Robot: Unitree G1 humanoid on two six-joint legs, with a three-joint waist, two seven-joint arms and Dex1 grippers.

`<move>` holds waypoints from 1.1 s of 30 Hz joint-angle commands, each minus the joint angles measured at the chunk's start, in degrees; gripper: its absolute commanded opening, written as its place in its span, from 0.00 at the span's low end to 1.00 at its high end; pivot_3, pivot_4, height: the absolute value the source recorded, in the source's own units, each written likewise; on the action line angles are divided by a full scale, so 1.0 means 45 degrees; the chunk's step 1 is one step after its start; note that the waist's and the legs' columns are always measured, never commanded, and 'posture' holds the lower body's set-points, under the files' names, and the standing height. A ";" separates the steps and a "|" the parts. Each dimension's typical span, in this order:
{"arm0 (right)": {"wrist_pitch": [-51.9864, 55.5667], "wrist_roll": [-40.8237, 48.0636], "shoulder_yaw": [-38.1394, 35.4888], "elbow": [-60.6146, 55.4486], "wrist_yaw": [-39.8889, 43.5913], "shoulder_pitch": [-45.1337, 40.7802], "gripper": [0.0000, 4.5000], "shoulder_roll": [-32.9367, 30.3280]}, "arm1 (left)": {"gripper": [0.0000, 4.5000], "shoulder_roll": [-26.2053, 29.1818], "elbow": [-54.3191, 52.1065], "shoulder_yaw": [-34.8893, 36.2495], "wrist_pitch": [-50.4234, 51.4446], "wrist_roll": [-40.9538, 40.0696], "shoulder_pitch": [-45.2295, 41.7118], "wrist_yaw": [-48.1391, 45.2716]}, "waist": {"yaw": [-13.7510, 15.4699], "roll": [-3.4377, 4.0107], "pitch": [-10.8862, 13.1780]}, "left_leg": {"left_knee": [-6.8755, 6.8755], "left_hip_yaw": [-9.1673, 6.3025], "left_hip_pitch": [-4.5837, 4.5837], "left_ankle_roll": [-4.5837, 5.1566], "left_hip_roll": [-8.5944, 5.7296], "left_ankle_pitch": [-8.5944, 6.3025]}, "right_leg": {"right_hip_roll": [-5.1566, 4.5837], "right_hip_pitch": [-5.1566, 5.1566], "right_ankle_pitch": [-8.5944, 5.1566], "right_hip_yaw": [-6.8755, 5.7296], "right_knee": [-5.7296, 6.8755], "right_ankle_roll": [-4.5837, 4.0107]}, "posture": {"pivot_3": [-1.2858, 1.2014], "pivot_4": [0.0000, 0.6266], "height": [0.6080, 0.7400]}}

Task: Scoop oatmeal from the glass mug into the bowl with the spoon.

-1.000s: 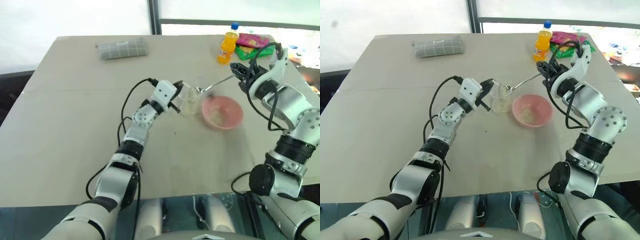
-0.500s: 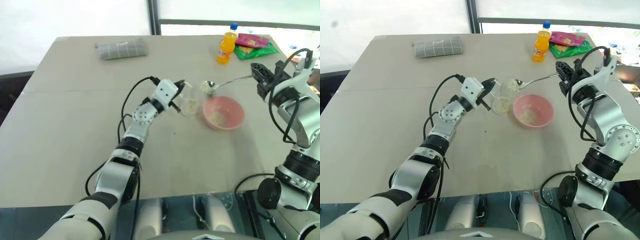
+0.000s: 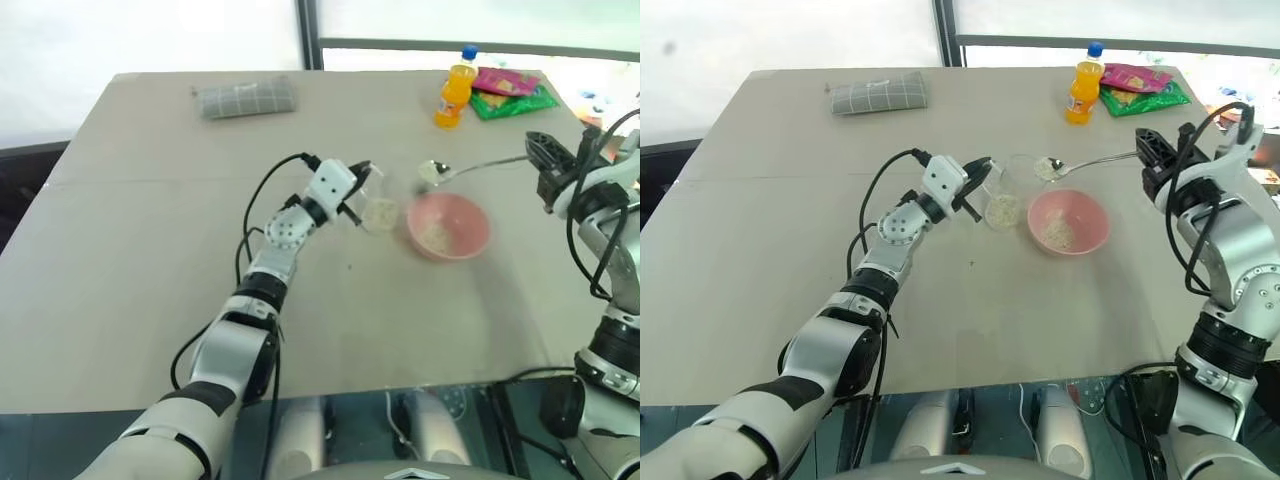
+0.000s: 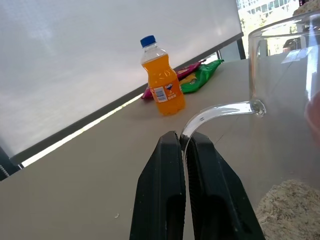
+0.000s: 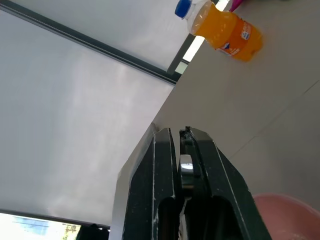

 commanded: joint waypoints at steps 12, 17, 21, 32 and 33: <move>-0.0546 -0.0310 0.0481 -0.0887 0.1313 0.1848 0.00 -0.2191 | 0.00 -0.0007 0.0324 0.0792 0.0050 -0.0742 -0.0306 0.0250 | -0.0003 -0.0002 -0.0001 | 0.0018 0.0000 0.0004 0.0014 0.0000 -0.0008 | 0.0000 0.0007 0.0003 0.0005 0.0003 0.0005 | 0.52 0.24 0.83; -0.0123 -0.2884 0.2052 -0.0846 0.2992 0.1470 0.00 -0.3183 | 0.00 -0.0242 -0.0105 0.1260 0.0329 -0.1220 0.0035 0.0336 | -0.0016 -0.0002 -0.0001 | 0.0027 -0.0002 0.0005 0.0043 0.0002 -0.0026 | 0.0003 0.0008 0.0005 0.0008 0.0006 0.0009 | 0.52 0.24 0.83; -0.0030 -0.5967 0.3774 -0.1040 0.4936 0.0622 0.00 -0.4196 | 0.00 -0.0355 -0.0810 0.1462 0.0576 -0.1403 0.0527 0.0681 | -0.0024 -0.0002 -0.0001 | 0.0035 0.0007 0.0005 0.0042 0.0001 -0.0025 | 0.0002 0.0006 0.0006 0.0016 0.0007 0.0011 | 0.52 0.24 0.83; -0.1447 -1.3575 0.8350 -0.3418 1.0983 -0.0780 0.00 -0.6797 | 0.00 -0.0407 -0.2334 0.1507 0.1208 -0.1398 0.1475 0.1113 | 0.0069 -0.0008 -0.0001 | 0.0072 -0.0010 -0.0007 0.0030 0.0001 -0.0019 | 0.0001 0.0013 0.0006 0.0004 0.0001 0.0015 | 0.52 0.24 0.83; -0.1542 -1.3870 0.8428 -0.3433 1.1278 -0.0786 0.00 -0.6793 | 0.00 -0.0379 -0.2377 0.1483 0.1239 -0.1343 0.1495 0.1149 | 0.0076 -0.0009 -0.0001 | 0.0075 -0.0014 -0.0009 0.0031 0.0001 -0.0019 | 0.0001 0.0016 0.0006 0.0000 0.0000 0.0015 | 0.52 0.24 0.83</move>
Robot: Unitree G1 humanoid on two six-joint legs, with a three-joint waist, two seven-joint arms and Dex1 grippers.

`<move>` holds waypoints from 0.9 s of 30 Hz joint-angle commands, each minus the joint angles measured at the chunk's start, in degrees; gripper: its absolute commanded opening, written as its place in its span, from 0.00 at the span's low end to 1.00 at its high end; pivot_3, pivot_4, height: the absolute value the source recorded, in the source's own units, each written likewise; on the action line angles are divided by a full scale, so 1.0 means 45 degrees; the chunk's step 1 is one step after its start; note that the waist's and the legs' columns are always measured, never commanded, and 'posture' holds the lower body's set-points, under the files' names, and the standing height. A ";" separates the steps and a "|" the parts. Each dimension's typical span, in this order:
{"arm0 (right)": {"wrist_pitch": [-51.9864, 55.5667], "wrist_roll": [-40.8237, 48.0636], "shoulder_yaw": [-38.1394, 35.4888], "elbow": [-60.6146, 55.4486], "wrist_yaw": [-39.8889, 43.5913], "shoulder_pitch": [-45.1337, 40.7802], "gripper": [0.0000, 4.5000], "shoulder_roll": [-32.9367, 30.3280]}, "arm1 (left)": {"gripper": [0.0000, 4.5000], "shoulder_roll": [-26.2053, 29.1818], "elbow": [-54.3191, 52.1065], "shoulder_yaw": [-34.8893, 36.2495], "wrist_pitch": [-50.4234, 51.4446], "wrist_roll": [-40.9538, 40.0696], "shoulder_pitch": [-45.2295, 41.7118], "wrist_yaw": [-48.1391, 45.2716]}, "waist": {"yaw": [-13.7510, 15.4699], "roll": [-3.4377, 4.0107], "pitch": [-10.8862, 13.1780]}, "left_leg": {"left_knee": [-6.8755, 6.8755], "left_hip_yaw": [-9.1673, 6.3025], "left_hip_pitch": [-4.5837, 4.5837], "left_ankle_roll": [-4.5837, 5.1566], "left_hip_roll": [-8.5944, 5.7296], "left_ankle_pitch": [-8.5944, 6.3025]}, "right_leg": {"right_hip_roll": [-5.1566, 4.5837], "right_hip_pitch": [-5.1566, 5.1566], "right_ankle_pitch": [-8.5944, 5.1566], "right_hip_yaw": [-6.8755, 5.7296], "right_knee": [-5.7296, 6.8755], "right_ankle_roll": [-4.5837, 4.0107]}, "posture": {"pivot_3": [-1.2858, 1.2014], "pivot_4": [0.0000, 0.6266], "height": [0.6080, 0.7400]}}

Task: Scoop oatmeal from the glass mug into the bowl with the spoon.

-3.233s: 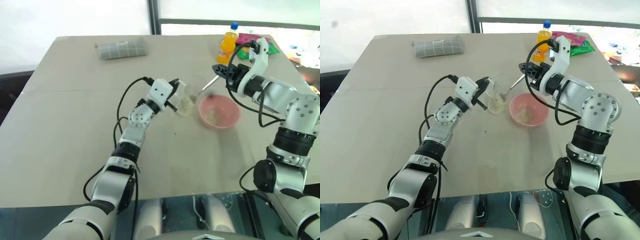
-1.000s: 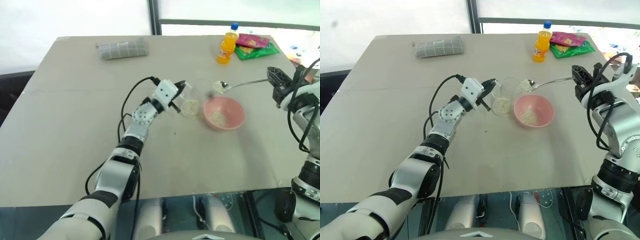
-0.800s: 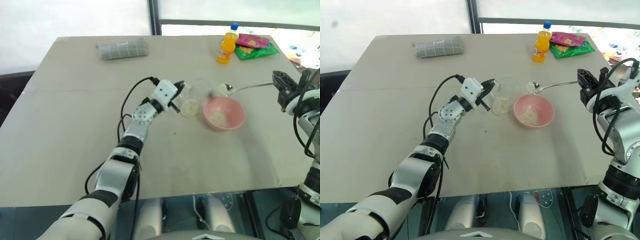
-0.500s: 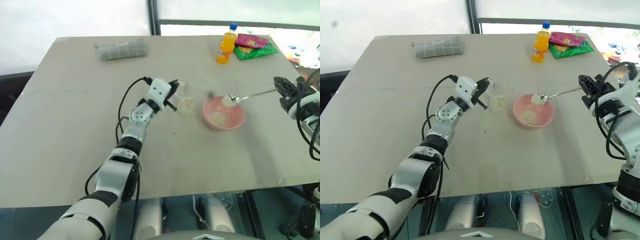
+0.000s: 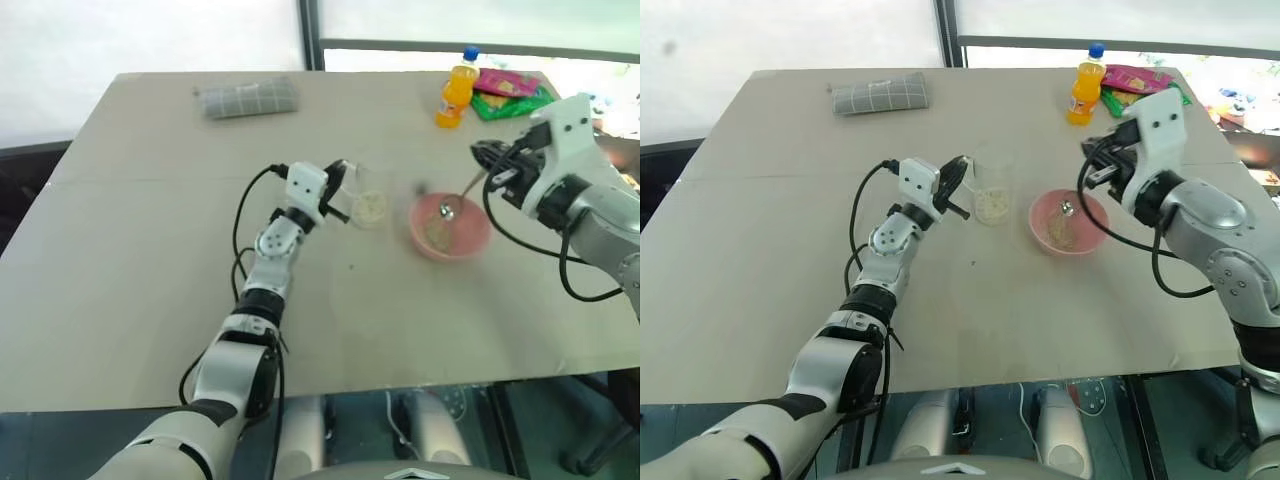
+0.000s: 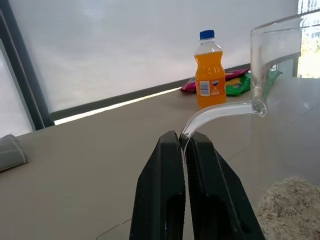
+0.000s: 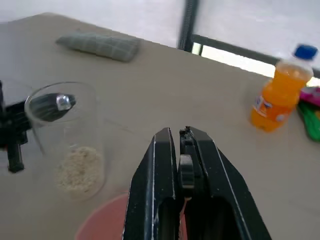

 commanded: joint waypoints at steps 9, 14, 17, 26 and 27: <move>0.1323 0.1019 -0.3349 0.1480 0.0003 -0.2117 0.00 0.2354 | 0.00 0.0051 -0.0623 0.0139 -0.1017 0.0313 0.0123 0.1207 | 0.0067 -0.0009 0.0004 | 0.0038 0.0001 0.0002 -0.0028 -0.0006 0.0017 | -0.0005 0.0023 0.0020 -0.0001 0.0004 0.0025 | 0.52 0.24 0.83; 0.2431 0.2335 -0.3820 0.1799 -0.1506 -0.4046 0.00 0.4490 | 0.00 0.0001 -0.0507 0.0049 -0.1281 0.0476 0.0302 0.1688 | 0.0039 -0.0006 0.0002 | 0.0025 -0.0010 0.0006 -0.0028 0.0008 0.0017 | 0.0006 0.0018 0.0019 -0.0010 0.0013 0.0024 | 0.52 0.24 0.83; 0.2634 0.2255 -0.3515 0.1867 -0.1951 -0.4530 0.00 0.5525 | 0.00 0.0026 -0.0471 -0.0005 -0.1269 0.0599 0.0418 0.1793 | 0.0030 -0.0006 0.0001 | 0.0025 -0.0004 0.0004 -0.0027 0.0005 0.0017 | 0.0001 0.0020 0.0020 -0.0011 0.0012 0.0024 | 0.52 0.24 0.83; 0.2769 0.0756 -0.1549 0.1873 -0.0952 -0.3721 0.00 0.6240 | 0.00 0.0033 -0.0842 0.0021 -0.1144 0.0673 0.0710 0.2134 | 0.0050 -0.0004 -0.0001 | 0.0029 -0.0005 -0.0003 -0.0027 -0.0009 0.0017 | -0.0010 0.0021 0.0019 -0.0012 0.0008 0.0025 | 0.52 0.24 0.83; 0.2723 0.0524 -0.1340 0.1957 -0.0920 -0.3650 0.00 0.6371 | 0.00 0.0025 -0.0891 0.0031 -0.1113 0.0631 0.0740 0.2111 | 0.0021 -0.0003 -0.0001 | 0.0028 -0.0006 -0.0002 -0.0026 -0.0009 0.0016 | -0.0010 0.0021 0.0019 -0.0012 0.0008 0.0025 | 0.52 0.24 0.83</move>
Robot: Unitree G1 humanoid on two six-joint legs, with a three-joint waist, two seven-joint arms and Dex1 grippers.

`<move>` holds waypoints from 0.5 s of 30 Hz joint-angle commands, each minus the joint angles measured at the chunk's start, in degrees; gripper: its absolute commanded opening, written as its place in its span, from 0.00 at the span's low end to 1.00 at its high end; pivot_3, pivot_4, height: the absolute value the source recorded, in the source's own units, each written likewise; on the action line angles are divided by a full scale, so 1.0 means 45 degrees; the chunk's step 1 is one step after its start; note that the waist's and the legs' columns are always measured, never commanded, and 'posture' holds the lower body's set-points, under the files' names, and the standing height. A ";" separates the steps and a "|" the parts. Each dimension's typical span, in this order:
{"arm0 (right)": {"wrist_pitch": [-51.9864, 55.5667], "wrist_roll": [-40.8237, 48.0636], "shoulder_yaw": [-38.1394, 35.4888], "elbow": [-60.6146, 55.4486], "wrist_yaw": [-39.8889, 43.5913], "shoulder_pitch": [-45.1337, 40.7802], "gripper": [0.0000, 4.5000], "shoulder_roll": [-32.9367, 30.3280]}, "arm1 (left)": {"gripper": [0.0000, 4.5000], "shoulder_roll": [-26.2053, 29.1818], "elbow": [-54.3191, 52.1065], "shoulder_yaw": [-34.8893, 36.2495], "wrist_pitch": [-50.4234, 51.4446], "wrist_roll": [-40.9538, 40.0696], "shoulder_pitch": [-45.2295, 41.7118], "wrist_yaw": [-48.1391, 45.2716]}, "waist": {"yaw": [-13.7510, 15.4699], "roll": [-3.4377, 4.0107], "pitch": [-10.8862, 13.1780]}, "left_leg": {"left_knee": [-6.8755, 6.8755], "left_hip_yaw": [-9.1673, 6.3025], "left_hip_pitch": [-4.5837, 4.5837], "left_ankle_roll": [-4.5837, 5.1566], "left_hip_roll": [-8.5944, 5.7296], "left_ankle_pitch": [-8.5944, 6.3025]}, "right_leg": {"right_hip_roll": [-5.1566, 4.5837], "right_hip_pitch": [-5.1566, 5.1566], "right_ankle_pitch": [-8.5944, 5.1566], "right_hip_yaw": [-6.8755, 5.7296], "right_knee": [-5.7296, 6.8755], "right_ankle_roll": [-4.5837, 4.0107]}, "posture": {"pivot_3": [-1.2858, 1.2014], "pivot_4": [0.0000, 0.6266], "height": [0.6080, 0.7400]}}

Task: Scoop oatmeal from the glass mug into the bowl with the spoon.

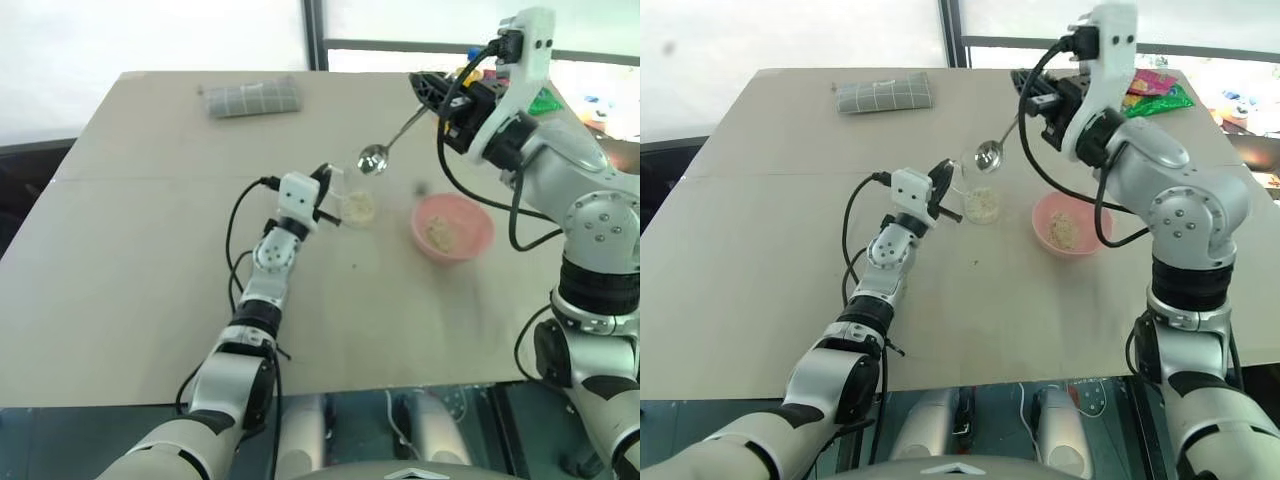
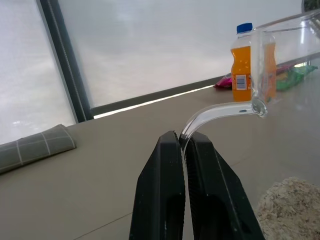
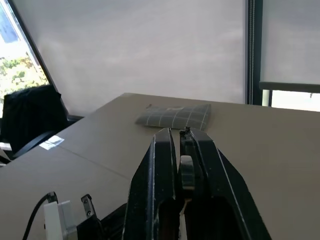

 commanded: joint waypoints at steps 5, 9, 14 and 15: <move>-0.0536 -0.1638 0.1007 0.0308 0.0618 0.0239 0.23 0.0566 | 0.00 -0.0068 -0.0977 0.0101 0.0177 -0.0381 0.0200 -0.0110 | -0.0134 0.0000 0.0000 | 0.0000 -0.0004 0.0000 -0.0001 0.0001 0.0001 | 0.0002 -0.0004 0.0000 -0.0001 0.0010 0.0000 | 0.52 0.24 0.83; -0.1473 -0.2591 0.0439 0.1118 0.0153 -0.0383 0.64 0.1116 | 0.00 -0.0100 -0.1432 0.0076 0.0666 -0.0838 0.0451 -0.0825 | -0.0155 0.0001 0.0000 | -0.0001 -0.0005 0.0001 -0.0002 0.0003 0.0001 | 0.0003 -0.0004 0.0000 -0.0001 0.0010 0.0000 | 0.52 0.24 0.83; -0.2159 -0.3308 -0.0089 0.1740 0.0207 -0.0709 0.82 0.1176 | 0.00 -0.0026 -0.1821 0.0178 0.1050 -0.0975 0.0628 -0.0960 | -0.0140 0.0001 0.0001 | 0.0000 -0.0002 0.0001 -0.0004 0.0003 0.0002 | 0.0003 -0.0005 0.0000 -0.0001 0.0007 0.0000 | 0.52 0.24 0.83; -0.2211 -0.3373 -0.0160 0.1788 0.0278 -0.0695 0.82 0.1187 | 0.00 -0.0008 -0.1855 0.0172 0.1080 -0.0980 0.0642 -0.0966 | -0.0141 0.0001 0.0000 | -0.0001 -0.0003 0.0000 -0.0004 0.0003 0.0002 | 0.0003 -0.0004 0.0000 -0.0001 0.0005 0.0000 | 0.52 0.24 0.83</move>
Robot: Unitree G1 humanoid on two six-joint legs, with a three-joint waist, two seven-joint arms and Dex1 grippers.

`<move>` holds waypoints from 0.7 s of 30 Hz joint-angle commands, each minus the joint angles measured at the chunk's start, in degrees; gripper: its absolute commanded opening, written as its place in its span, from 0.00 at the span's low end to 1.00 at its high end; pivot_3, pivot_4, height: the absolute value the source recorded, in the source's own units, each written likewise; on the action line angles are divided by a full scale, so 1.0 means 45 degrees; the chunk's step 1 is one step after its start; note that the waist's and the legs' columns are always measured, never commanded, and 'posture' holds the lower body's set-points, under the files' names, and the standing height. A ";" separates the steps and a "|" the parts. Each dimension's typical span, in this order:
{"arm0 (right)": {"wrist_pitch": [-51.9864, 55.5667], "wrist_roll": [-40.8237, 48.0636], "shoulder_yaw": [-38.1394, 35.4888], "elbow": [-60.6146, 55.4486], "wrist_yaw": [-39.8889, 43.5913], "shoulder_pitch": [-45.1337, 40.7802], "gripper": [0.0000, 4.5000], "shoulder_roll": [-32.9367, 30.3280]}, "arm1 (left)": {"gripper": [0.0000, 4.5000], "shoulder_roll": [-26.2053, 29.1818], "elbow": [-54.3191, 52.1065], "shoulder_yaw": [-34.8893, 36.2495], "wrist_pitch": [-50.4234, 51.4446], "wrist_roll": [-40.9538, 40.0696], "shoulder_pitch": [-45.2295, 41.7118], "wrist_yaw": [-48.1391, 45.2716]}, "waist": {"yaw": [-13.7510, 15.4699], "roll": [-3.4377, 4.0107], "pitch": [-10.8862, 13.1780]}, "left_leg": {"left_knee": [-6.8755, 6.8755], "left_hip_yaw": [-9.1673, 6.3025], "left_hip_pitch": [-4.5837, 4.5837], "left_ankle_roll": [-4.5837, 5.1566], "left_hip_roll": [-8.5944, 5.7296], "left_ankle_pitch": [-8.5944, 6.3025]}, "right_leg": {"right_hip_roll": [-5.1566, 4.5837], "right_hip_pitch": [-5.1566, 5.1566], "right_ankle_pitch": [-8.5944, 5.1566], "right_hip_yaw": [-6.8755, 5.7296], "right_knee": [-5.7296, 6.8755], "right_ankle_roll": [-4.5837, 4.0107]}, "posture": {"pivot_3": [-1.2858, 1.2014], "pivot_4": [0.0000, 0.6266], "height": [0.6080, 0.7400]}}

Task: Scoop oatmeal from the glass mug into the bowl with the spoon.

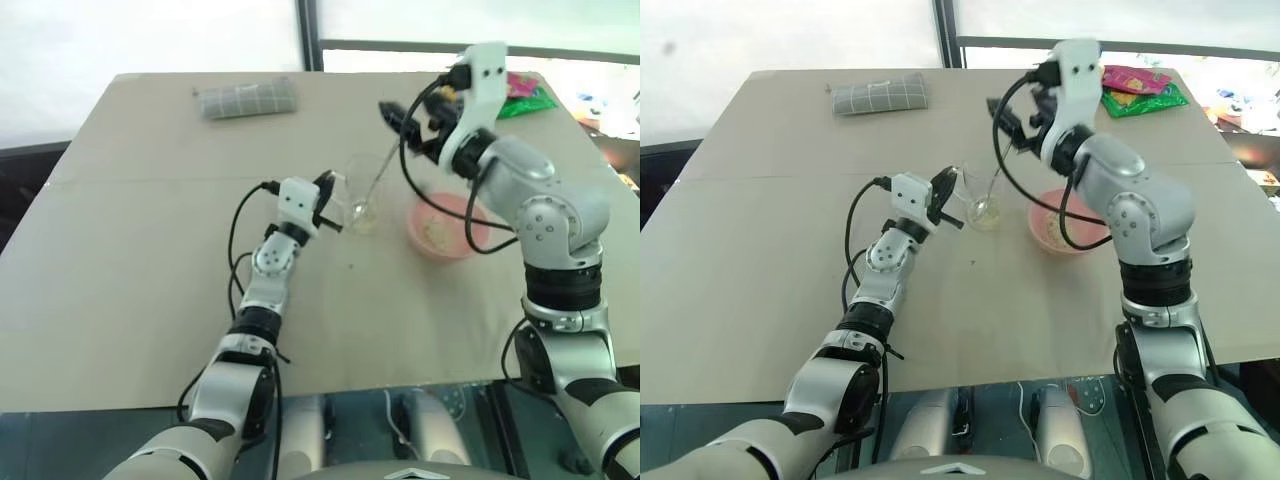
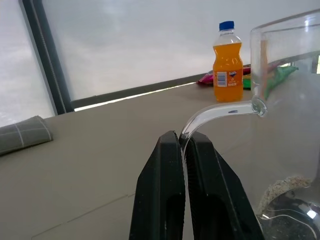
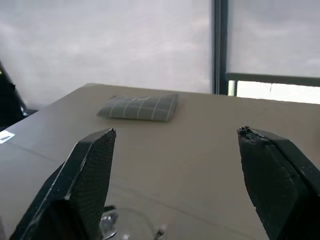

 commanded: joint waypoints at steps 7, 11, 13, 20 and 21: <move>-0.0420 -0.0474 -0.0592 -0.0144 0.0365 0.0000 0.83 0.0139 | 0.42 0.0104 -0.0792 0.0020 0.0015 -0.0505 0.0109 -0.0728 | -0.0023 0.0003 -0.0002 | -0.0001 0.0002 0.0004 0.0000 0.0002 0.0000 | 0.0003 0.0000 0.0000 0.0001 0.0004 0.0000 | 0.52 0.24 0.83; -0.0381 -0.0504 -0.0766 -0.0221 0.0488 0.0089 0.83 0.0117 | 0.42 0.0215 -0.1631 -0.0009 0.0373 -0.0799 0.0624 -0.1199 | -0.0022 0.0003 -0.0002 | -0.0001 0.0003 0.0003 0.0000 0.0003 0.0000 | 0.0001 0.0000 0.0000 0.0002 0.0003 -0.0001 | 0.52 0.24 0.83; -0.0364 -0.0478 -0.0891 -0.0276 0.0553 0.0213 0.83 0.0075 | 0.42 0.0328 -0.2247 0.0026 0.0681 -0.0895 0.0977 -0.1295 | -0.0020 0.0003 -0.0002 | -0.0001 0.0002 0.0004 0.0000 0.0003 0.0000 | 0.0001 0.0001 0.0000 0.0002 0.0003 0.0000 | 0.52 0.24 0.83; -0.0472 -0.0091 -0.2877 0.0120 0.1719 0.1556 0.83 -0.1739 | 0.42 0.1327 -0.6991 -0.0413 0.3358 -0.1162 0.3421 -0.1983 | 0.0063 0.0003 -0.0002 | -0.0002 0.0001 -0.0002 -0.0002 0.0002 0.0000 | -0.0007 0.0005 0.0000 0.0001 -0.0007 -0.0001 | 0.52 0.24 0.83; -0.0837 -0.0186 -0.3008 0.0073 0.2364 0.2126 0.83 -0.2258 | 0.42 0.1601 -0.7985 -0.0405 0.3918 -0.1261 0.3949 -0.2064 | 0.0093 0.0004 -0.0002 | -0.0003 0.0002 -0.0007 -0.0001 0.0001 -0.0001 | -0.0008 0.0004 0.0000 0.0001 -0.0016 -0.0001 | 0.52 0.24 0.83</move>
